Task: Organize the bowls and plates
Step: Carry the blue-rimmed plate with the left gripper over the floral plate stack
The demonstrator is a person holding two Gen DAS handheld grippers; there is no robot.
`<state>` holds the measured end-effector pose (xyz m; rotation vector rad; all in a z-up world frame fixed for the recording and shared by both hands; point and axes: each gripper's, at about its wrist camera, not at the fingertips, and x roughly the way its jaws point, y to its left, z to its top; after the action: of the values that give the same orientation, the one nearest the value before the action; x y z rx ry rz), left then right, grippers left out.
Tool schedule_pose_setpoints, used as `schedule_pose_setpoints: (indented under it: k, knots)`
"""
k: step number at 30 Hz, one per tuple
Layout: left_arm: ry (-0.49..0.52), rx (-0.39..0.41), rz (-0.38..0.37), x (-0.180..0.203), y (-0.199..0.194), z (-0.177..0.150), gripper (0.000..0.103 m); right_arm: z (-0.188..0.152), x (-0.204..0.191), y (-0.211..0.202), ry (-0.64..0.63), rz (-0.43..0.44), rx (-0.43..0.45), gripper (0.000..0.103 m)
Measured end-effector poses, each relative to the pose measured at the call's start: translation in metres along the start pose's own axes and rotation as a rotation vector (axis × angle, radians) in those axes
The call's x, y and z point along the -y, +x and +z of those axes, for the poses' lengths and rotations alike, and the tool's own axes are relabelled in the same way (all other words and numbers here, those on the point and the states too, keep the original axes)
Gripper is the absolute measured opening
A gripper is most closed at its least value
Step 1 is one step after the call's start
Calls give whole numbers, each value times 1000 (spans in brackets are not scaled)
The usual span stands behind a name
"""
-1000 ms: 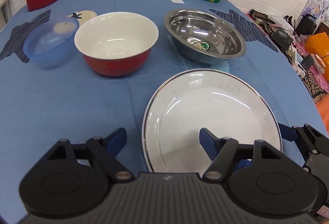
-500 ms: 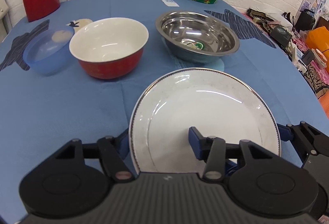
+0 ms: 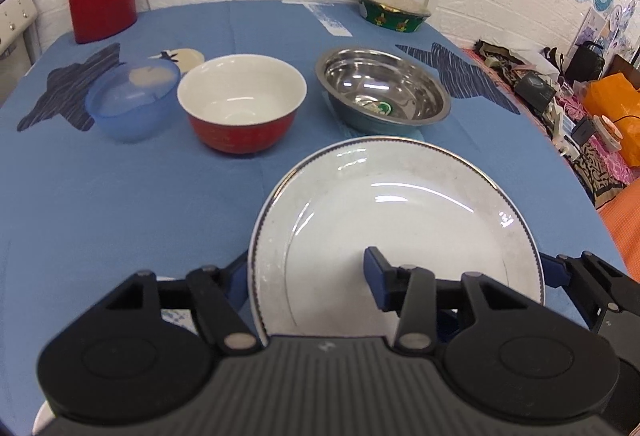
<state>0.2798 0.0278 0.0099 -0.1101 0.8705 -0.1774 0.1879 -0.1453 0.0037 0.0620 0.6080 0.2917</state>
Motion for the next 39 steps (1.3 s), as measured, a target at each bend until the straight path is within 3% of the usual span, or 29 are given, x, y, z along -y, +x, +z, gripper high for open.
schedule_pose_setpoints:
  k: [7,18,22,29,33,39]
  knots:
    - [-68,39,13,-29,-51,-23,44,-6,-36,-27,-50,64,34,82]
    - [-169,52,154,-93,-116,-95,44,-41,-114,-36,-109,244,-26,82]
    - [-200,49,156,-109,-123,-117,44,-53,-130,-36,-131,262,-59,83]
    - [-166,90,144,-107,-133,-132,44,-60,-134,-38,-139,261,-66,83]
    - [-151,82,161,-109,-130,-134,55,-63,-137,-30,-133,292,-104,82]
    - [-162,90,117,-119,-130,-139,56,-64,-137,-31,-148,276,-94,79]
